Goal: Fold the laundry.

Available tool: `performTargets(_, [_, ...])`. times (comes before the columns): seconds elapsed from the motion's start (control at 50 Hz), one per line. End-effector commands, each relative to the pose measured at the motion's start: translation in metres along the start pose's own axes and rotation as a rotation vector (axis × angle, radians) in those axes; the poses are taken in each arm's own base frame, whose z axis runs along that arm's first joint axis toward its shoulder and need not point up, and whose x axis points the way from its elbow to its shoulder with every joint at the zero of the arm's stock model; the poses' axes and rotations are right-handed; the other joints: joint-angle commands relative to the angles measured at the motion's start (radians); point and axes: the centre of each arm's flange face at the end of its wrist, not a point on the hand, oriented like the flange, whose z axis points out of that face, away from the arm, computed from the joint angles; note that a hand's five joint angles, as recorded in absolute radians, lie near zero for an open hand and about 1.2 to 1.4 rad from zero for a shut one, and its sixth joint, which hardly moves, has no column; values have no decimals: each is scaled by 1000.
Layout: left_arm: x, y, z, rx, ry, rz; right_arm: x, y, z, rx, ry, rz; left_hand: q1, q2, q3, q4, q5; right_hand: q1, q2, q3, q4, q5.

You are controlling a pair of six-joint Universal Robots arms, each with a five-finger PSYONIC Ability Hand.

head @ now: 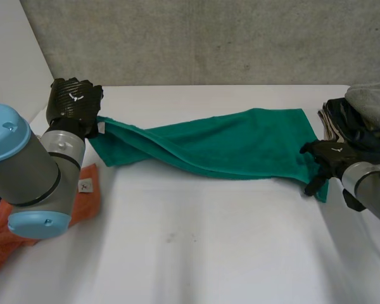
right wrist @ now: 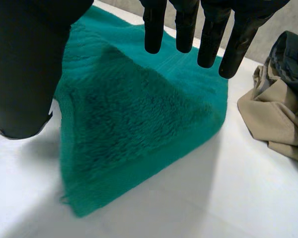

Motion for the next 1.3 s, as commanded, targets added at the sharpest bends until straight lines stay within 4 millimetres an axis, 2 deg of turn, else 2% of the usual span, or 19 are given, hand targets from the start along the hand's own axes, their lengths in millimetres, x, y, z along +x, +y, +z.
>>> performTargets(0.02, [1, 1, -1, -4, 3, 1, -4, 5, 13, 10, 48, -28, 248, 197, 203, 194, 249, 67, 59, 70, 49, 60])
performTargets(0.14, [-1, 2, 0, -6, -1, 1, 1, -2, 15, 63, 97, -45, 248, 197, 203, 194, 249, 386, 378, 389, 368, 379])
performTargets(0.16, [-1, 2, 0, -6, -1, 1, 2, -4, 15, 75, 105, -47, 248, 197, 203, 194, 249, 532, 524, 535, 514, 525])
performTargets(0.18, [-1, 2, 0, -7, -3, 1, 5, -8, 14, 96, 114, -48, 248, 197, 203, 194, 249, 874, 865, 876, 856, 867])
performTargets(0.22, [-1, 2, -1, -9, -1, 1, 7, -14, 12, 120, 119, -55, 248, 197, 203, 194, 249, 1142, 1134, 1145, 1124, 1135])
performTargets(0.3, [-1, 2, -6, -23, 8, 5, 11, -35, -4, 162, 131, -89, 248, 197, 203, 194, 249, 1144, 1135, 1146, 1125, 1137])
performTargets(0.42, [-6, -1, -28, -92, 49, 17, 5, -66, -48, 151, 69, -350, 248, 197, 203, 194, 249, 1144, 1135, 1146, 1125, 1137])
performTargets(0.48, [-7, 0, -40, -132, 74, 24, 16, -65, -72, 12, 53, -456, 248, 197, 203, 194, 249, 1144, 1135, 1146, 1125, 1137])
performTargets(0.56, [-10, 3, -65, -211, 119, 50, 26, -52, -93, -184, -1, -540, 248, 197, 203, 194, 249, 1144, 1135, 1146, 1125, 1137])
performTargets(0.62, [-9, 10, -80, -279, 159, 66, 25, -44, -112, -312, -72, -586, 248, 197, 203, 194, 249, 1144, 1135, 1146, 1125, 1137])
performTargets(0.72, [-6, 27, -109, -439, 256, 127, 22, -28, -132, -446, -168, -602, 248, 197, 203, 194, 249, 1144, 1135, 1146, 1125, 1137])
performTargets(0.78, [-3, 33, -116, -472, 292, 158, 23, -28, -128, -417, -154, -604, 248, 197, 203, 194, 249, 1144, 1135, 1146, 1125, 1137])
performTargets(0.86, [2, 34, -107, -434, 304, 145, 29, -29, -113, -337, -85, -631, 248, 197, 203, 194, 249, 1144, 1135, 1146, 1125, 1137])
performTargets(0.92, [16, 44, -91, -413, 328, 140, 32, -21, -93, -298, -43, -626, 248, 197, 203, 194, 249, 1144, 1135, 1146, 1125, 1137])
performTargets(0.94, [19, 47, -79, -395, 310, 139, 31, -19, -87, -289, -42, -626, 248, 197, 203, 194, 249, 1144, 1135, 1146, 1125, 1137])
performTargets(1.04, [27, 49, -54, -361, 292, 136, 17, -17, -65, -240, -27, -655, 248, 197, 203, 194, 249, 1144, 1135, 1146, 1125, 1137])
performTargets(1.12, [35, 56, -37, -352, 293, 137, 11, -21, -55, -194, -6, -685, 248, 197, 203, 194, 249, 1144, 1135, 1146, 1125, 1137])
performTargets(1.2, [40, 61, -11, -322, 257, 134, 8, -24, -33, -114, 25, -707, 248, 197, 203, 194, 249, 1144, 1135, 1146, 1125, 1137])
performTargets(1.3, [45, 67, 23, -268, 158, 141, 7, -40, 5, 71, 125, -755, 248, 197, 203, 194, 249, 1144, 1135, 1146, 1125, 1137])
